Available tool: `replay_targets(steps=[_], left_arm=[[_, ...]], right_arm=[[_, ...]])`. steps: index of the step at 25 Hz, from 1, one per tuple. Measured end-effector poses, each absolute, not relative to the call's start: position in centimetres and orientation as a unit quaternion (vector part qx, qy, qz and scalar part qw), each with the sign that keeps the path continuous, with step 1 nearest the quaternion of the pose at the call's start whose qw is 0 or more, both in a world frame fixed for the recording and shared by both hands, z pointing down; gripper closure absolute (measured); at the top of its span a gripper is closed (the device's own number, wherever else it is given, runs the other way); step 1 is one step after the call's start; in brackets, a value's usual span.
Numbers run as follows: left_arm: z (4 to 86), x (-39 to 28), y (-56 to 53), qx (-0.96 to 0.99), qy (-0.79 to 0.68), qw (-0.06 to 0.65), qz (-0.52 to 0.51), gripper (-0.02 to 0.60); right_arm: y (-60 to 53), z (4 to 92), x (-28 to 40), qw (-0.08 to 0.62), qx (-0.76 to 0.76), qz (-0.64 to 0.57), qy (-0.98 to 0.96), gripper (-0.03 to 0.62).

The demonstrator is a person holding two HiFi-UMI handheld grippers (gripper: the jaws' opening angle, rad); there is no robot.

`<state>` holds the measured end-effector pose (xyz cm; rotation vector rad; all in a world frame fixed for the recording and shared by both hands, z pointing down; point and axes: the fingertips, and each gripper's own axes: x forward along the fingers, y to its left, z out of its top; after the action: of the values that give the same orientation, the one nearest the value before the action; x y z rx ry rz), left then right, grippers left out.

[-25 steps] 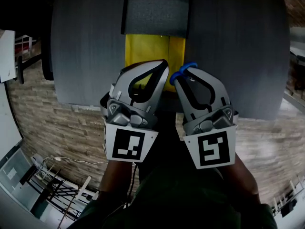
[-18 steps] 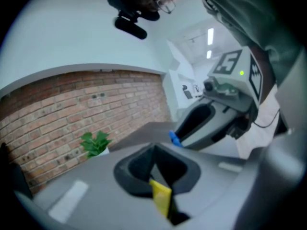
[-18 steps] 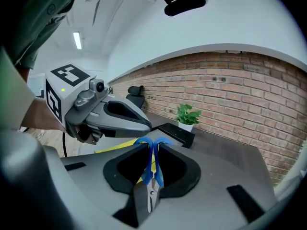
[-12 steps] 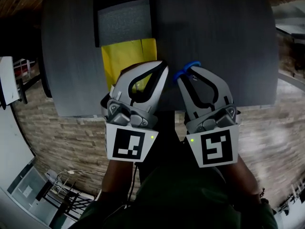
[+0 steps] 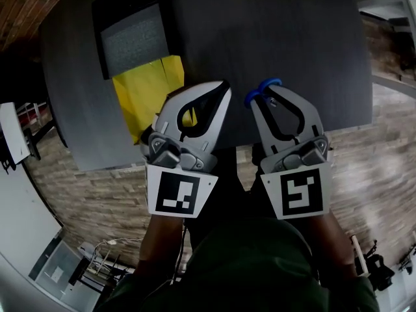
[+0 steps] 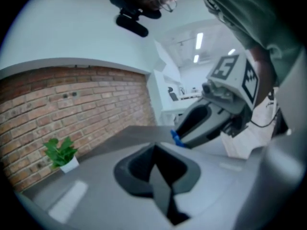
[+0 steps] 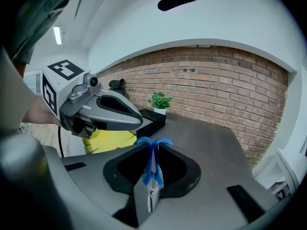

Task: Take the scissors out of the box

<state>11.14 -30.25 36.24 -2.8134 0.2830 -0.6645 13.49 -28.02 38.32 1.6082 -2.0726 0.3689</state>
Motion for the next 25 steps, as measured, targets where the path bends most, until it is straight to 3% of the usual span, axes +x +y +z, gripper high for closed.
replay_targets(steps=[25], left_arm=[[42.9,15.8,-26.5,-0.964,0.039,0.093,-0.247,0.581]], right_arm=[[-24.5,45.5,17.3,0.251,0.604,0.175,-0.736,0.526]])
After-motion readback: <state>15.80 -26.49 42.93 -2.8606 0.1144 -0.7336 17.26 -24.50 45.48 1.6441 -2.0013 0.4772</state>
